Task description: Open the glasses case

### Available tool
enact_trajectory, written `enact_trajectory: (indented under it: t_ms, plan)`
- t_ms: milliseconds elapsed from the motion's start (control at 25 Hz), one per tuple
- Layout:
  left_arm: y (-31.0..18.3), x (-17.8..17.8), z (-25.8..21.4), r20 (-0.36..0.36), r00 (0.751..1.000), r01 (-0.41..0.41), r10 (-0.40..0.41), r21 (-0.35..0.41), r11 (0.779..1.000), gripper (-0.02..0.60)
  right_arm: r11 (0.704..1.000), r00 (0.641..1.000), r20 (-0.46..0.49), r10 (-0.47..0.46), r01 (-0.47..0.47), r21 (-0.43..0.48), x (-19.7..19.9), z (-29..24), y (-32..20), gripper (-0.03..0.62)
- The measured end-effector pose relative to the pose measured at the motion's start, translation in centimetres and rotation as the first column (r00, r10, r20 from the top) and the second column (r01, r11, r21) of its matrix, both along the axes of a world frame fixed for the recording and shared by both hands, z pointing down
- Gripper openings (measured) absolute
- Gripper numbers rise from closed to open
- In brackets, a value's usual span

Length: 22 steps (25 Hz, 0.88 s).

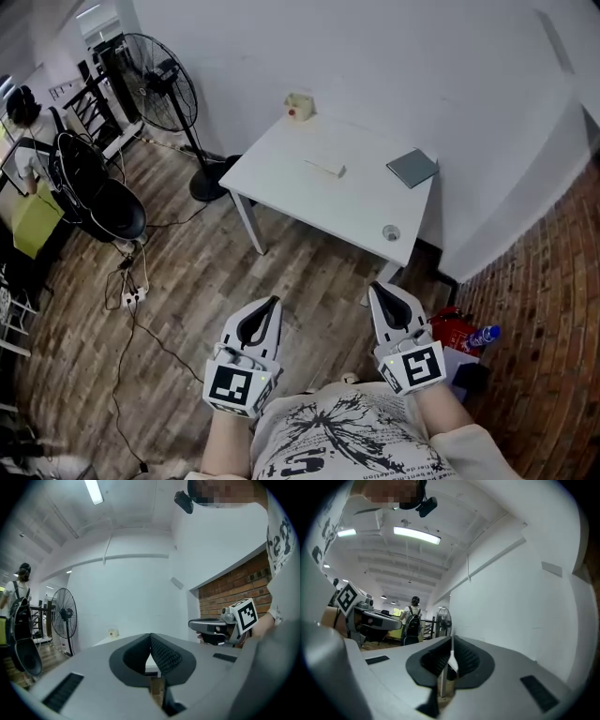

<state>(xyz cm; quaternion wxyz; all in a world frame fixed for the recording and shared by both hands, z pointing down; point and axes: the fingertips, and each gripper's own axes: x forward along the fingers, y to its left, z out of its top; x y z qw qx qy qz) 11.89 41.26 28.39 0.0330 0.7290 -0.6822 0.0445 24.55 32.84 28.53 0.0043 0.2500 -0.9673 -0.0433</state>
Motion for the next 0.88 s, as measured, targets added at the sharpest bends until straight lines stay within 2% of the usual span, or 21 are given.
enact_trajectory:
  t_ms: [40, 80, 120, 160, 240, 400, 520, 680, 880]
  plan:
    - [0.3, -0.3, 0.2, -0.001, 1.000, -0.007, 0.007, -0.001, 1.000, 0.014, 1.000, 1.000, 0.009, -0.003, 0.003, 0.007, -0.7, 0.0, 0.3, 0.078]
    - [0.6, -0.7, 0.4, -0.001, 1.000, -0.011, 0.011, -0.003, 1.000, 0.014, 1.000, 1.000, 0.017, -0.014, 0.014, 0.009, -1.4, 0.0, 0.7, 0.283]
    - [0.8, -1.2, 0.6, -0.001, 1.000, -0.013, 0.013, -0.007, 1.000, 0.014, 1.000, 1.000, 0.024, -0.013, 0.013, 0.009, -2.1, 0.0, 0.8, 0.423]
    - [1.1, -1.7, 0.9, -0.002, 1.000, -0.013, 0.013, -0.011, 1.000, 0.014, 1.000, 1.000, 0.027, 0.004, -0.005, 0.010, -2.5, 0.1, 0.8, 0.445]
    - [1.6, -2.8, 1.3, -0.007, 1.000, -0.007, 0.007, -0.014, 1.000, 0.014, 0.999, 0.998, 0.027, 0.053, -0.053, 0.008, -3.0, 0.5, 0.3, 0.486]
    - [1.5, -5.0, 1.8, -0.021, 1.000, 0.013, -0.013, -0.011, 1.000, 0.014, 0.995, 0.996, 0.028, 0.081, -0.080, -0.058, -4.3, 1.6, -1.6, 0.489]
    - [0.5, -6.3, 2.0, -0.029, 0.999, 0.032, -0.032, -0.009, 0.999, 0.014, 0.995, 0.997, 0.009, 0.074, -0.074, -0.066, -5.4, 2.2, -3.3, 0.489]
    - [-2.2, -8.2, 2.6, -0.028, 0.998, 0.055, -0.055, -0.022, 0.998, 0.014, 0.996, 0.998, -0.011, 0.059, -0.059, -0.069, -7.4, 3.2, -6.5, 0.488]
    - [-7.4, -11.3, 3.4, -0.017, 0.996, 0.092, -0.093, -0.037, 0.995, 0.014, 0.992, 0.999, -0.029, 0.042, -0.045, -0.114, -10.9, 4.6, -12.7, 0.488]
